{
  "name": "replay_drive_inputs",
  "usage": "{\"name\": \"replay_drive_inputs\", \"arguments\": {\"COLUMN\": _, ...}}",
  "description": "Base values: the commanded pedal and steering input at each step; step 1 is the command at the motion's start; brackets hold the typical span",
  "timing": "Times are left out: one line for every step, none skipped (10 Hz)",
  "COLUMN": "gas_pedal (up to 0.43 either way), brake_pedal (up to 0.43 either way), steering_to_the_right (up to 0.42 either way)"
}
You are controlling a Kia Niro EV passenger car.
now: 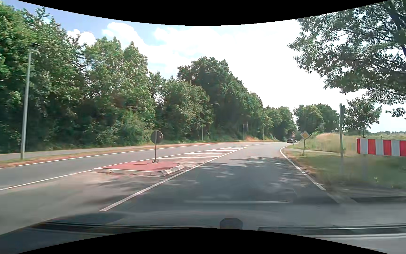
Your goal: Follow the waypoints while adhering to traffic rules and regulations
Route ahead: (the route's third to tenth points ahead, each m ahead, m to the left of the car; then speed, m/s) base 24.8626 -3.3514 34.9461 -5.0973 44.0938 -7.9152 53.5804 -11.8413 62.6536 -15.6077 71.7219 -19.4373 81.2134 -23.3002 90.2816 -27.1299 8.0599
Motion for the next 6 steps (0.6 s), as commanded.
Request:
{"name": "replay_drive_inputs", "arguments": {"gas_pedal": 0.260, "brake_pedal": 0.000, "steering_to_the_right": 0.144}}
{"name": "replay_drive_inputs", "arguments": {"gas_pedal": 0.260, "brake_pedal": 0.000, "steering_to_the_right": 0.133}}
{"name": "replay_drive_inputs", "arguments": {"gas_pedal": 0.268, "brake_pedal": 0.000, "steering_to_the_right": 0.120}}
{"name": "replay_drive_inputs", "arguments": {"gas_pedal": 0.268, "brake_pedal": 0.000, "steering_to_the_right": 0.105}}
{"name": "replay_drive_inputs", "arguments": {"gas_pedal": 0.268, "brake_pedal": 0.000, "steering_to_the_right": 0.096}}
{"name": "replay_drive_inputs", "arguments": {"gas_pedal": 0.280, "brake_pedal": 0.000, "steering_to_the_right": 0.086}}
